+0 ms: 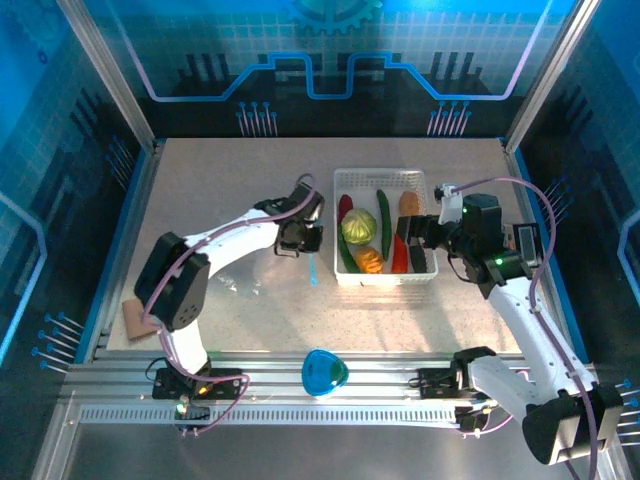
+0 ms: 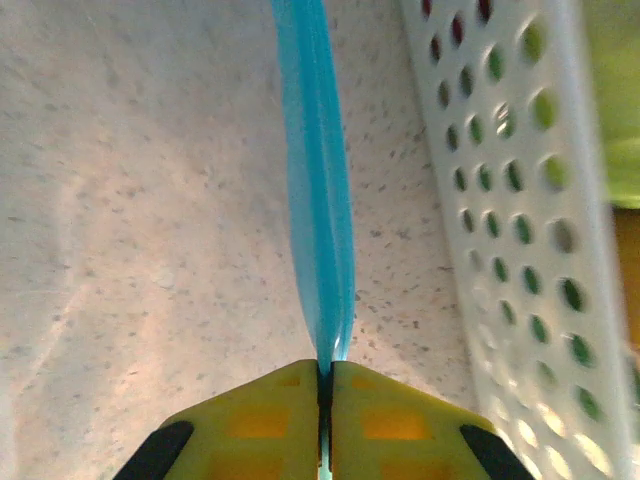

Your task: Place the food in the zip-top bag and seal the zipper

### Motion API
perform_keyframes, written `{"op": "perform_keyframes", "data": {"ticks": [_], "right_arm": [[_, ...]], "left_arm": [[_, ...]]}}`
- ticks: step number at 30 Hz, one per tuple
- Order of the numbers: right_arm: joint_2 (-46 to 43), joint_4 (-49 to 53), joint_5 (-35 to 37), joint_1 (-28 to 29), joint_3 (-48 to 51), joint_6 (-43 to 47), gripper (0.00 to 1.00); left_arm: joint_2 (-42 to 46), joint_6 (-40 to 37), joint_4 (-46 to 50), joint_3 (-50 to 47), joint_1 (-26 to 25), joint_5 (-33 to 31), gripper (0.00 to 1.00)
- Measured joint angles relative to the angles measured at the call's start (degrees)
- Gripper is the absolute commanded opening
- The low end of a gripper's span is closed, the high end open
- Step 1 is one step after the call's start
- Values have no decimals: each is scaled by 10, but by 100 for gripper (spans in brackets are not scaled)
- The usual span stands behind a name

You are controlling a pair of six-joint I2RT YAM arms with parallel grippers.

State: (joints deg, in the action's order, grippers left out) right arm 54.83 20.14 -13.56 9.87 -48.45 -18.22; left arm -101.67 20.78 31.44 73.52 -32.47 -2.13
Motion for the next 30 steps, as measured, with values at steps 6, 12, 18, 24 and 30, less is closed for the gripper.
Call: {"op": "perform_keyframes", "data": {"ticks": [6, 12, 18, 24, 30], "right_arm": [[20, 0, -45, 27, -9, -11, 70], [74, -60, -113, 86, -13, -64, 55], [172, -167, -145, 138, 2, -149, 40], [265, -216, -144, 164, -2, -201, 38], [295, -263, -142, 164, -16, -239, 40]], "left_arm": [[75, -3, -22, -24, 36, 90, 12], [101, -1, -78, -52, 53, 196, 11], [103, 3, -127, -75, 53, 263, 10], [116, 3, -153, -90, 53, 292, 10], [124, 3, -169, -96, 53, 302, 10]]}}
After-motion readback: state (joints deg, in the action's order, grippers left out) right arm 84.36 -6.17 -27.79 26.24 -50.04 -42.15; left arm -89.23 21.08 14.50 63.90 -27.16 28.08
